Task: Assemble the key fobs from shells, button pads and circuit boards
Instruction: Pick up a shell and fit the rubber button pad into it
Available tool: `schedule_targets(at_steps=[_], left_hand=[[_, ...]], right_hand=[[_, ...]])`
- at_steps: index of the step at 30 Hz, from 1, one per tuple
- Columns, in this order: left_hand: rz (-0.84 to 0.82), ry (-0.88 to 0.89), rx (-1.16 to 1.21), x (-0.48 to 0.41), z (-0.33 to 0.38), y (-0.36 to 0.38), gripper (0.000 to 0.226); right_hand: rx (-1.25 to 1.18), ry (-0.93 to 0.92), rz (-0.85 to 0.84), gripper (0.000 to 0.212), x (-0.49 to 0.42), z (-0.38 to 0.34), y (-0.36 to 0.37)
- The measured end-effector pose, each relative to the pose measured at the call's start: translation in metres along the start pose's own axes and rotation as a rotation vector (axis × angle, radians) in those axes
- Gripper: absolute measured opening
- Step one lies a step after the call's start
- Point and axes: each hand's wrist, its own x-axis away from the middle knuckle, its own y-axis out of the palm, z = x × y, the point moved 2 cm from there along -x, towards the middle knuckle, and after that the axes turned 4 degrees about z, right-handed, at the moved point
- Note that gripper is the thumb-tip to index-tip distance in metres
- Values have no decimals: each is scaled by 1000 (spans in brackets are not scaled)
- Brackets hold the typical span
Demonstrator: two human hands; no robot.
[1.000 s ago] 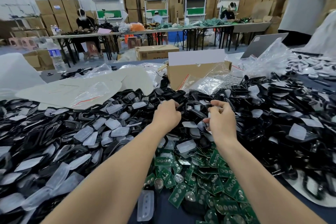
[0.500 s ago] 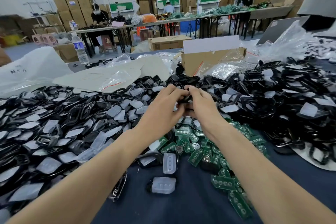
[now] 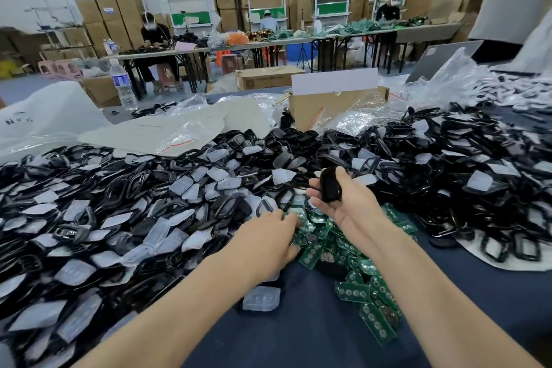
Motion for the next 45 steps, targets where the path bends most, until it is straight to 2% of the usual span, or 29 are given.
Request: schedule_targets(at_steps=[5, 10, 12, 15, 19, 23, 25, 29, 33, 37, 43, 45], left_hand=[[-16, 53, 51, 3, -3, 4, 41], [-12, 35, 330, 9, -20, 7, 34], [74, -1, 412, 11, -26, 5, 33], [323, -177, 666, 15, -45, -4, 22], [630, -432, 1096, 20, -75, -6, 16], [771, -515, 1347, 30, -88, 5, 24], [788, -539, 1427, 33, -95, 12, 26], [833, -563, 1510, 31, -102, 15, 11], [812, -486, 1502, 27, -93, 13, 15], [781, -441, 1461, 26, -88, 12, 20], [792, -459, 1431, 27, -83, 9, 19], [803, -470, 1417, 28, -83, 8, 21]], right_hand=[[-133, 72, -109, 52, 2, 8, -1], [-212, 80, -144, 45, 1, 10, 3], [-212, 84, -138, 34, 1, 9, 8], [-153, 61, -116, 20, 0, 12, 19], [15, -16, -139, 25, -1, 30, 41], [235, -155, -165, 29, -7, 53, 58], [250, -167, -141, 26, -13, 58, 58], [52, -34, -105, 25, -23, 57, 54], [-60, 33, -153, 36, -25, 55, 55], [-169, 88, -208, 25, -22, 56, 59], [51, 27, -144, 19, -19, 68, 62], [118, 8, -200, 21, -18, 72, 64]])
